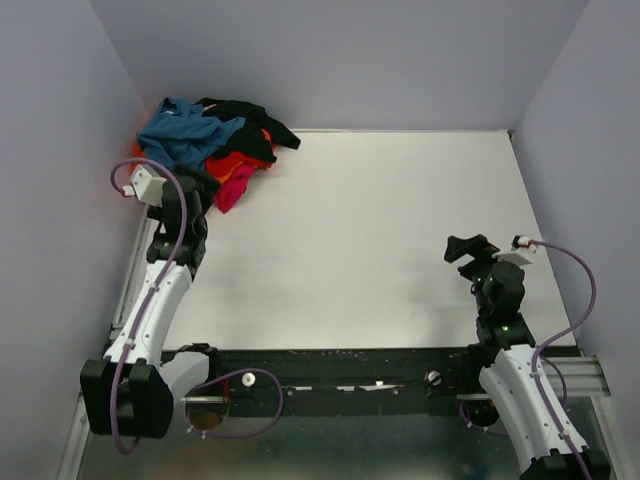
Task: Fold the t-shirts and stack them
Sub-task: Grab crumpled tshirt from bin with the left arm
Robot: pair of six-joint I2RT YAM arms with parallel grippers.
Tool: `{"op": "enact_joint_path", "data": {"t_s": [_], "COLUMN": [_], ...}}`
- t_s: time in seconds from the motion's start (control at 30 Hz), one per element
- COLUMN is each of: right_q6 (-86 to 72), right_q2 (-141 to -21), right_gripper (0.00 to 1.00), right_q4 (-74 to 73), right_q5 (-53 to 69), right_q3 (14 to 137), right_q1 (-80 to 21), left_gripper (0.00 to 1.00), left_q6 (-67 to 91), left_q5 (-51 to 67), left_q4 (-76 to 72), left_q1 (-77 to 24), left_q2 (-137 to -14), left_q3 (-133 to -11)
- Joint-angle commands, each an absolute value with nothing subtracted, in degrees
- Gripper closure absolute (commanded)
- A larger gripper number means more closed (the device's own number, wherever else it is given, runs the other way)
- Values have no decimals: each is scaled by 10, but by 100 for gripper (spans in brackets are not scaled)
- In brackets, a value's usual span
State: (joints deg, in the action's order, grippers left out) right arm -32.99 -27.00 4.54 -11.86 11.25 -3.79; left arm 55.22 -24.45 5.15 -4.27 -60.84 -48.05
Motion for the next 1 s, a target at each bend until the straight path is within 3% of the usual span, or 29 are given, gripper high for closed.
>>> {"op": "enact_joint_path", "data": {"t_s": [0.0, 0.53, 0.7, 0.87, 0.9, 0.97], "right_q6": [-337, -339, -340, -339, -338, -338], "right_q2": [-268, -287, -296, -306, -308, -308], "right_gripper": [1, 1, 1, 1, 1, 1], "right_q4": [37, 40, 39, 40, 39, 38], "right_q5": [-132, -130, -128, -134, -135, -134], "right_q3": [105, 113, 118, 121, 123, 124], "right_q1": [-38, -38, -38, -38, -38, -38], "left_gripper": [10, 13, 18, 35, 46, 82], "left_q6": [603, 642, 660, 691, 699, 699], "left_q5": [-310, -294, -251, -227, -204, -172], "left_q4": [121, 220, 180, 234, 235, 216], "left_q1": [-11, 47, 59, 63, 69, 75], "left_q2": [-697, -1025, -1090, -1161, -1170, -1172], "left_q3": [-587, -938, -975, -1059, -1065, -1067]}}
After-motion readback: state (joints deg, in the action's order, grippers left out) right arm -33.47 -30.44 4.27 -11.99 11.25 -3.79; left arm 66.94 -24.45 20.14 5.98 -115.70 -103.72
